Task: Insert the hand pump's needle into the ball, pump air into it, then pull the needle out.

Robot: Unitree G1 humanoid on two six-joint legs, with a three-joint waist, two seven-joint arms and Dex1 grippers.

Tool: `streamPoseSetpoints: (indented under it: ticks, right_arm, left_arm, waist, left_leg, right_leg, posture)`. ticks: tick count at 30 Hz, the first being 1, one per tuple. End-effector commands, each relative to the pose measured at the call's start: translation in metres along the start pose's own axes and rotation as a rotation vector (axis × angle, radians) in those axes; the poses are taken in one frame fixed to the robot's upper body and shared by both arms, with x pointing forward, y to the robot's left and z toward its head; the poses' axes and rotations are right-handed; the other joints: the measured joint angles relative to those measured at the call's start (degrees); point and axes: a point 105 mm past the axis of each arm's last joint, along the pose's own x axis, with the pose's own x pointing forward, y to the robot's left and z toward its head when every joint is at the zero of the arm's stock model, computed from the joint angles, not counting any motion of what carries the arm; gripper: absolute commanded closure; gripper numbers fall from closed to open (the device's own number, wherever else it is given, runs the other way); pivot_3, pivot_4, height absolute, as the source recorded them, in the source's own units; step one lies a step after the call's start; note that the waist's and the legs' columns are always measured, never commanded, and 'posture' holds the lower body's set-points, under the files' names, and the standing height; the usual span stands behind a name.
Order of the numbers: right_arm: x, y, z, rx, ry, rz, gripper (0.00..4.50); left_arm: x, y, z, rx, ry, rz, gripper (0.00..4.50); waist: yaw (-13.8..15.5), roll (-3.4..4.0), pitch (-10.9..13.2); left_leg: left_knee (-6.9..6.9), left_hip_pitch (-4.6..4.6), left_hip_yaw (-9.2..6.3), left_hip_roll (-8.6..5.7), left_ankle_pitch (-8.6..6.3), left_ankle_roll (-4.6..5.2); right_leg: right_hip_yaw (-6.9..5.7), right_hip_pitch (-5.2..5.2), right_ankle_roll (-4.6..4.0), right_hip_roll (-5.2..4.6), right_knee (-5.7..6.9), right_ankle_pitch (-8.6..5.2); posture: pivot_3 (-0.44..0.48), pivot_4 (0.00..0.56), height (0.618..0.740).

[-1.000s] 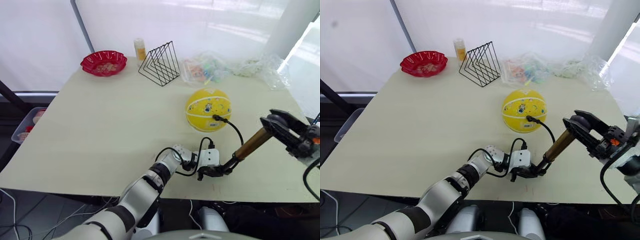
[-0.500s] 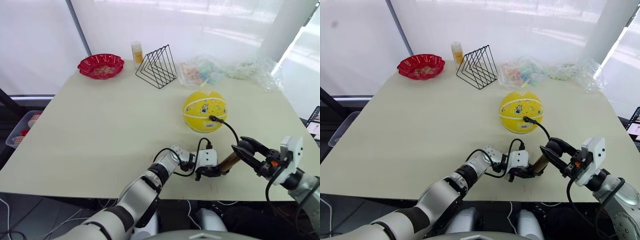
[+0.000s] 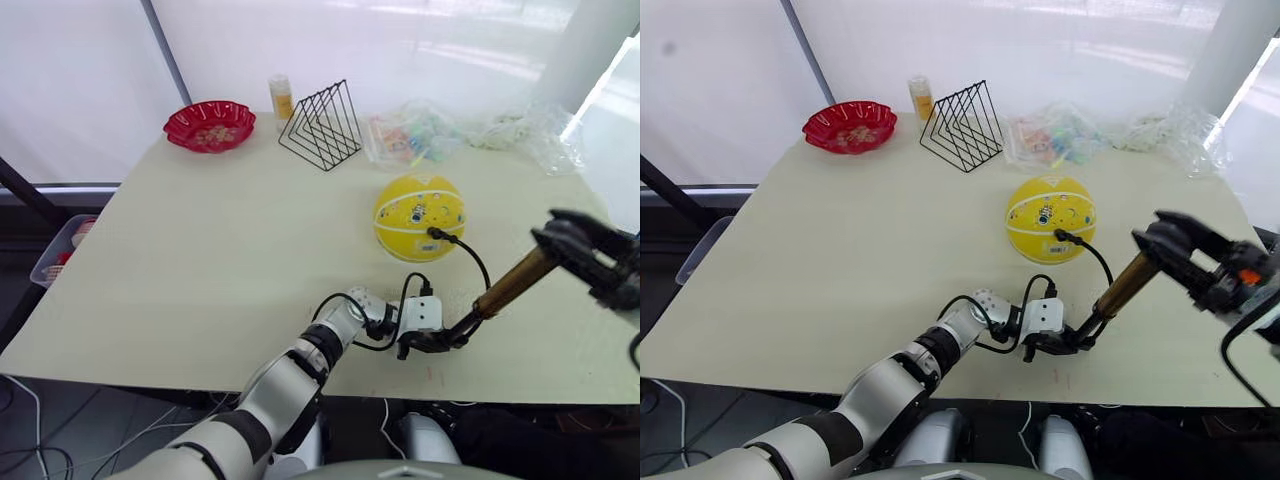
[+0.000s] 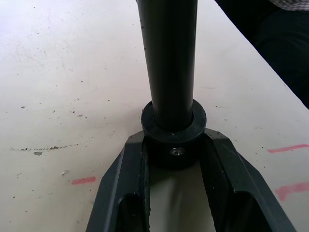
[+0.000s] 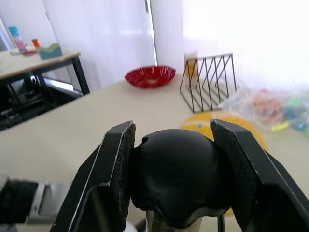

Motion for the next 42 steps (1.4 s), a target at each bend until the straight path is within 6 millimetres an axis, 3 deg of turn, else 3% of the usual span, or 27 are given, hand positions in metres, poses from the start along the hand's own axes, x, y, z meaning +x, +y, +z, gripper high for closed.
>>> streamPoseSetpoints:
  ticks: [1, 3, 5, 8, 10, 14, 21, 26, 28, 32, 34, 39, 42]
  right_arm:
    - [-0.009, 0.002, 0.06, -0.159, -0.174, -0.036, 2.51]
    - [-0.009, 0.003, 0.065, -0.16, -0.184, -0.038, 2.51]
    - [-0.005, 0.003, 0.054, -0.131, -0.15, -0.033, 2.51]
    - [0.0, 0.001, 0.001, -0.059, 0.018, -0.042, 2.51]
    - [-0.001, 0.004, -0.029, 0.008, 0.065, -0.033, 2.51]
    - [-0.003, 0.003, -0.058, 0.041, 0.106, -0.048, 2.51]
    - [-0.016, 0.01, -0.148, 0.185, 0.267, -0.094, 2.51]
    - [-0.02, 0.018, -0.177, 0.182, 0.323, -0.083, 2.51]
    - [-0.016, 0.018, -0.171, 0.163, 0.295, -0.075, 2.51]
    - [-0.007, 0.014, -0.134, 0.093, 0.185, -0.057, 2.51]
    - [-0.003, 0.011, -0.106, 0.052, 0.113, -0.051, 2.51]
    - [-0.001, 0.004, -0.03, -0.078, -0.023, -0.04, 2.51]
    - [-0.005, 0.001, 0.008, -0.13, -0.078, -0.042, 2.51]
  left_arm:
    - [-0.006, -0.049, -0.071, -0.17, 0.238, -0.144, 3.48]
    - [-0.006, -0.049, -0.071, -0.17, 0.238, -0.144, 3.48]
    - [-0.006, -0.049, -0.071, -0.171, 0.238, -0.144, 3.48]
    - [-0.007, -0.048, -0.071, -0.172, 0.239, -0.142, 3.48]
    - [-0.007, -0.049, -0.072, -0.174, 0.239, -0.139, 3.48]
    - [-0.008, -0.049, -0.073, -0.175, 0.24, -0.14, 3.48]
    - [-0.008, -0.05, -0.074, -0.177, 0.239, -0.139, 3.48]
    - [-0.007, -0.051, -0.073, -0.178, 0.236, -0.143, 3.48]
    - [-0.006, -0.051, -0.073, -0.176, 0.235, -0.143, 3.48]
    - [-0.006, -0.05, -0.072, -0.176, 0.234, -0.142, 3.48]
    - [-0.006, -0.05, -0.072, -0.176, 0.236, -0.141, 3.48]
    - [-0.007, -0.051, -0.073, -0.174, 0.239, -0.145, 3.48]
    - [-0.006, -0.051, -0.073, -0.17, 0.24, -0.149, 3.48]
  waist:
    - [0.0, 0.04, 0.1]
    - [0.1, 0.04, 0.3]
    - [0.1, 0.05, 0.3]
    - [0.1, 0.02, 0.3]
    - [0.0, -0.44, 0.0]
    - [-0.2, -0.63, -0.3]
    - [-1.1, -1.01, -1.1]
    - [-1.3, -1.1, -1.3]
    - [-1.3, -1.02, -1.3]
    - [-1.3, -0.98, -1.3]
    - [-1.3, -0.95, -1.3]
    - [-1.0, 0.05, -0.6]
    - [-0.5, 0.08, -0.3]
  left_leg:
    - [0.01, 0.0, 0.03, 0.0, 0.0, 0.0]
    - [0.02, -0.03, 0.04, -0.01, 0.01, 0.01]
    - [0.03, -0.06, 0.05, -0.02, 0.0, 0.01]
    - [0.04, -0.06, 0.09, -0.03, 0.0, 0.01]
    - [-0.01, -0.01, 0.09, -0.02, 0.0, 0.02]
    - [0.03, 0.09, 0.05, 0.11, -0.01, 0.02]
    - [0.01, 0.26, 0.04, 0.17, -0.01, 0.01]
    - [-0.01, 0.28, 0.01, 0.16, -0.01, 0.01]
    - [-0.01, 0.28, 0.02, 0.15, -0.02, 0.0]
    - [-0.02, 0.28, 0.01, 0.15, -0.02, 0.0]
    - [-0.01, 0.27, 0.01, 0.15, -0.02, 0.0]
    - [0.02, 0.09, 0.02, 0.05, -0.01, -0.01]
    - [0.03, 0.03, 0.04, 0.01, -0.01, 0.0]
  right_leg:
    - [0.01, 0.0, 0.01, 0.0, 0.0, 0.0]
    - [0.01, 0.0, 0.02, 0.01, 0.0, 0.01]
    - [0.01, -0.02, 0.03, 0.03, 0.0, 0.01]
    - [0.04, -0.01, 0.02, 0.2, -0.02, 0.01]
    - [0.06, 0.0, 0.02, 0.25, -0.03, 0.01]
    - [0.07, 0.06, 0.01, 0.43, 0.0, 0.0]
    - [0.13, 0.06, -0.04, 0.16, 0.1, 0.0]
    - [0.09, 0.05, -0.05, 0.07, 0.1, -0.01]
    - [0.1, 0.05, -0.05, 0.02, 0.1, -0.01]
    - [0.1, 0.04, -0.04, -0.04, 0.1, 0.0]
    - [0.1, 0.04, -0.04, -0.08, 0.1, 0.0]
    - [0.14, 0.02, -0.02, -0.21, 0.07, 0.01]
    - [0.04, 0.0, 0.0, -0.21, 0.02, 0.02]
  posture:
    - [0.0, 0.15, 0.737]
    - [0.0, 0.15, 0.737]
    - [0.0, 0.15, 0.737]
    - [0.0, 0.15, 0.737]
    - [0.0, 0.15, 0.737]
    - [0.0, 0.15, 0.737]
    - [0.0, 0.15, 0.737]
    - [0.0, 0.15, 0.737]
    - [0.0, 0.15, 0.737]
    - [0.0, 0.15, 0.737]
    - [0.0, 0.15, 0.737]
    - [0.0, 0.15, 0.737]
    - [0.0, 0.15, 0.737]
